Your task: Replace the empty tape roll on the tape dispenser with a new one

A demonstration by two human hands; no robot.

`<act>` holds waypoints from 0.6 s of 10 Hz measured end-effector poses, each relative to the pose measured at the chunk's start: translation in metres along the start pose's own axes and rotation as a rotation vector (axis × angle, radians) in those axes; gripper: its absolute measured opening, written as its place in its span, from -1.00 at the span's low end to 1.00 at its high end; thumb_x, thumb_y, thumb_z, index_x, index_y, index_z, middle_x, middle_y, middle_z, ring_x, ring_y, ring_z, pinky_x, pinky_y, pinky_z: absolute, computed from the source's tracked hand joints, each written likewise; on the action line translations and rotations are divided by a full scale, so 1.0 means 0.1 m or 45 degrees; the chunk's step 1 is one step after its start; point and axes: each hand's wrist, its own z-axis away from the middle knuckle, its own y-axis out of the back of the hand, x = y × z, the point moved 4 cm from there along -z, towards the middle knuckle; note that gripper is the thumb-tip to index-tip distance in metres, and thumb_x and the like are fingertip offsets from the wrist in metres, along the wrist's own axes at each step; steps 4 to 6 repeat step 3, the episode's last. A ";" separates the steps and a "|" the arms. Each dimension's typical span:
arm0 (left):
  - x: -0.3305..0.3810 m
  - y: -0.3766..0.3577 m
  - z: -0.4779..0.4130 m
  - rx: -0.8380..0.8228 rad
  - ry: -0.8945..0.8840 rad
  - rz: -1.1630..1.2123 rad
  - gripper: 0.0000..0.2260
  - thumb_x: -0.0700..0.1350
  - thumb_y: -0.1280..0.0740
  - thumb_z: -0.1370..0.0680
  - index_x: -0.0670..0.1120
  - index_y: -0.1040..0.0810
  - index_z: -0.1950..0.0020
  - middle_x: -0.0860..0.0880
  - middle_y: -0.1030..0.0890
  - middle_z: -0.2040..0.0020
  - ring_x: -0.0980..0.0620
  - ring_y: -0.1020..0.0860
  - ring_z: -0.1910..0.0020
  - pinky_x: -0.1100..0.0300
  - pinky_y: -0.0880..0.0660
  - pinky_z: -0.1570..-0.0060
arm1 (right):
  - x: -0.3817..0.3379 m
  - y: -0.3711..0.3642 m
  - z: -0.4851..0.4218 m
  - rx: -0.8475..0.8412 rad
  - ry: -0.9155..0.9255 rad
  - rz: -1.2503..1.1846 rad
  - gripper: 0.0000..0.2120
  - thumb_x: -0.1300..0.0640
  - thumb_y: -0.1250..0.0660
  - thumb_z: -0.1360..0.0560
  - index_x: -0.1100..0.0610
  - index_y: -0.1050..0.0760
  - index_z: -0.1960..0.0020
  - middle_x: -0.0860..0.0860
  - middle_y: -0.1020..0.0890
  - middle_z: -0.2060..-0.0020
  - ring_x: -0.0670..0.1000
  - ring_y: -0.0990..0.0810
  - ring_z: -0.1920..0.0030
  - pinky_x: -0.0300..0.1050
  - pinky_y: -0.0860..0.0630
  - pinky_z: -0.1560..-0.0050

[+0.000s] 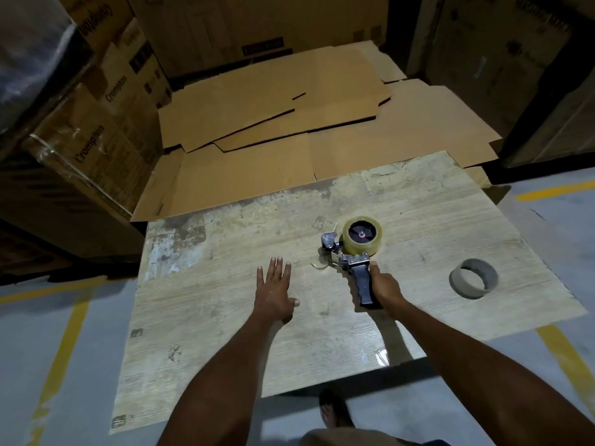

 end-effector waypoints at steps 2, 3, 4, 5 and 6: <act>0.22 0.00 0.35 0.076 0.059 0.030 -0.29 0.16 -0.17 -0.67 -0.09 0.07 -0.68 -0.13 0.16 -0.67 -0.08 0.26 -0.63 -0.17 0.33 -0.53 | 0.11 0.26 0.18 0.071 0.321 0.473 -0.35 -0.21 0.00 -0.72 0.25 -0.59 0.17 0.20 -0.69 0.19 0.17 -0.62 0.21 0.07 -0.59 0.11; 0.35 0.08 0.43 0.185 0.081 0.081 -0.30 0.19 -0.15 -0.67 -0.11 0.03 -0.68 -0.13 0.15 -0.67 -0.09 0.25 -0.64 -0.15 0.31 -0.54 | 0.08 0.48 0.30 0.176 0.456 0.657 -0.37 -0.22 -0.02 -0.72 0.22 -0.62 0.12 0.19 -0.69 0.14 0.18 -0.60 0.14 -0.05 -0.42 0.12; 0.35 0.08 0.43 0.185 0.081 0.081 -0.30 0.19 -0.15 -0.67 -0.11 0.03 -0.68 -0.13 0.15 -0.67 -0.09 0.25 -0.64 -0.15 0.31 -0.54 | 0.08 0.48 0.30 0.176 0.456 0.657 -0.37 -0.22 -0.02 -0.72 0.22 -0.62 0.12 0.19 -0.69 0.14 0.18 -0.60 0.14 -0.05 -0.42 0.12; 0.35 0.08 0.43 0.185 0.081 0.081 -0.30 0.19 -0.15 -0.67 -0.11 0.03 -0.68 -0.13 0.15 -0.67 -0.09 0.25 -0.64 -0.15 0.31 -0.54 | 0.08 0.48 0.30 0.176 0.456 0.657 -0.37 -0.22 -0.02 -0.72 0.22 -0.62 0.12 0.19 -0.69 0.14 0.18 -0.60 0.14 -0.05 -0.42 0.12; 0.35 0.08 0.43 0.185 0.081 0.081 -0.30 0.19 -0.15 -0.67 -0.11 0.03 -0.68 -0.13 0.15 -0.67 -0.09 0.25 -0.64 -0.15 0.31 -0.54 | 0.08 0.48 0.30 0.176 0.456 0.657 -0.37 -0.22 -0.02 -0.72 0.22 -0.62 0.12 0.19 -0.69 0.14 0.18 -0.60 0.14 -0.05 -0.42 0.12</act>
